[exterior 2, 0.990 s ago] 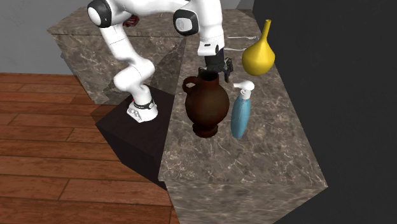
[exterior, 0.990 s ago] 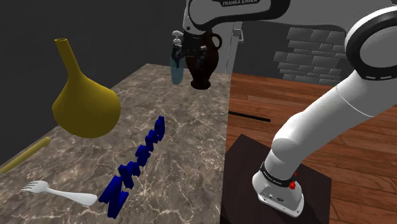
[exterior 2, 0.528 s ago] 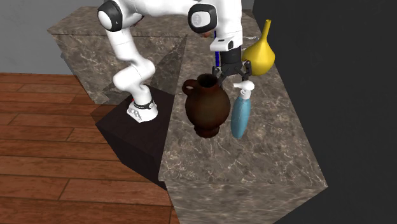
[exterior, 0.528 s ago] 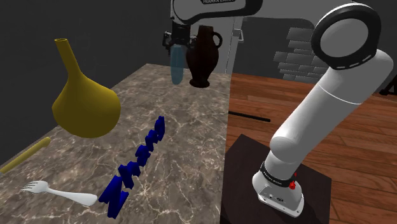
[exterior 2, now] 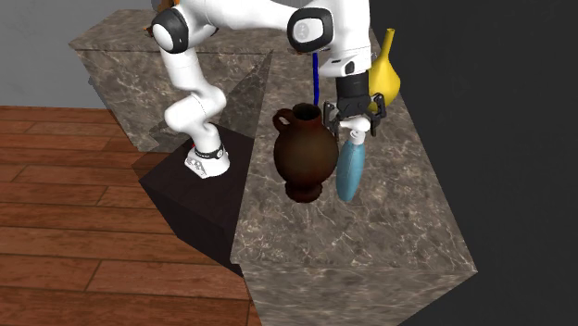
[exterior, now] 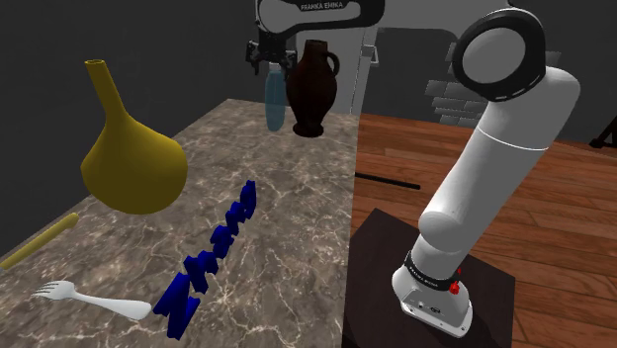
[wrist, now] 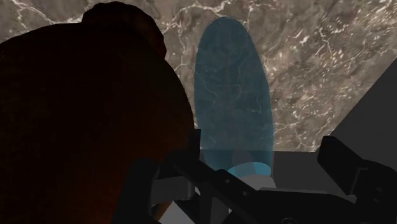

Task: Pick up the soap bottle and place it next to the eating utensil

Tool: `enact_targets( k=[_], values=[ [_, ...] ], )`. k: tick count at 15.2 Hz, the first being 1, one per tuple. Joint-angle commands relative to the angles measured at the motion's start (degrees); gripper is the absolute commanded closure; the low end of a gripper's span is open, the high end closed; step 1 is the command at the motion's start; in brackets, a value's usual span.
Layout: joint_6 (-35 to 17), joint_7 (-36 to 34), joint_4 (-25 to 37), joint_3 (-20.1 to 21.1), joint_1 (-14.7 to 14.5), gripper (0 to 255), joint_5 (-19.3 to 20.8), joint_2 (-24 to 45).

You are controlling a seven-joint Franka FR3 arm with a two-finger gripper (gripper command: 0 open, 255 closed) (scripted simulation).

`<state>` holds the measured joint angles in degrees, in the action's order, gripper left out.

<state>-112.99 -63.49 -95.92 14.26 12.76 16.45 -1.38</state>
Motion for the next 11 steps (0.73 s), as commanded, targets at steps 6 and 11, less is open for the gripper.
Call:
enact_targets(
  k=[6, 11],
  values=[
    [-1.49, -0.18, -2.39, -0.49, 0.67, 0, 0.30, 1.04],
    [-0.82, -0.41, -1.44, -0.20, 0.56, 255, 0.41, 1.41]
  ],
)
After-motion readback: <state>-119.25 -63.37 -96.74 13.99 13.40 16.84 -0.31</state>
